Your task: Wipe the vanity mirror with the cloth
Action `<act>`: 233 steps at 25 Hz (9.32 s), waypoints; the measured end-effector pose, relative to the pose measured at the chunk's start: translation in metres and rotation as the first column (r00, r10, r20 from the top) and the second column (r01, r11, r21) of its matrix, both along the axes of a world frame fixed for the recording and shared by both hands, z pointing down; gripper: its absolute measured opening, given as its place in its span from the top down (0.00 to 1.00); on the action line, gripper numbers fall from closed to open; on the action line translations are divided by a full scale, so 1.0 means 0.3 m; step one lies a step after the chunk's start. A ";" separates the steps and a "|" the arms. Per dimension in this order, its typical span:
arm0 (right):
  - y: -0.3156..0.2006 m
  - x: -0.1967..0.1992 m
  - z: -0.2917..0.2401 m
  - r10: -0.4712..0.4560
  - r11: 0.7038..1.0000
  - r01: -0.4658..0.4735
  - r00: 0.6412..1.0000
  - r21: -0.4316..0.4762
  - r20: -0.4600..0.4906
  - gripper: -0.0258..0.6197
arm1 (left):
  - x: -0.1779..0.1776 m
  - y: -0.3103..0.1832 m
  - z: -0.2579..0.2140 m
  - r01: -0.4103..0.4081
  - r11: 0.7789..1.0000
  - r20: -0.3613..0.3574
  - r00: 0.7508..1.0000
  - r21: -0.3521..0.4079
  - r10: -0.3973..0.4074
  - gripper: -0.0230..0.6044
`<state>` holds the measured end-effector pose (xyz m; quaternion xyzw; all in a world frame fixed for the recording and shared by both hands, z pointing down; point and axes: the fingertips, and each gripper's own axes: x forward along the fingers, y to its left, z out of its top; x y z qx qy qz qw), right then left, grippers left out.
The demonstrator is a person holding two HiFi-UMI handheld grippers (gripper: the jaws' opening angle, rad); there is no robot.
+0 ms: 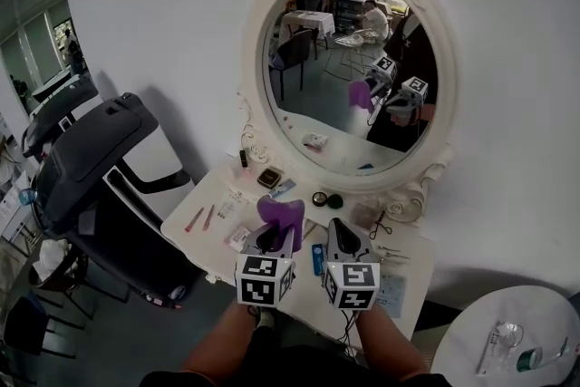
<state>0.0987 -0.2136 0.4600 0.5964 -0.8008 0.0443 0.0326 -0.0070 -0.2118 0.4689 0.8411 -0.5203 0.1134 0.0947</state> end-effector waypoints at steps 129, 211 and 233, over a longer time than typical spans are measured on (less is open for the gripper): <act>-0.057 0.230 0.126 0.401 0.900 -0.408 0.913 -0.152 -0.073 0.95 | 0.281 -0.836 0.305 -0.535 0.810 0.668 0.515 -0.238 0.536 0.85; 0.070 0.436 0.100 0.580 0.809 -0.575 0.814 -0.122 0.005 0.95 | 0.882 -0.468 -0.999 -0.850 0.350 0.850 0.482 0.395 0.211 0.85; 0.203 0.465 0.139 0.647 0.751 -0.641 0.763 -0.160 -0.019 0.95 | 0.981 -0.391 -0.273 -0.948 0.296 0.906 0.226 0.120 0.358 0.85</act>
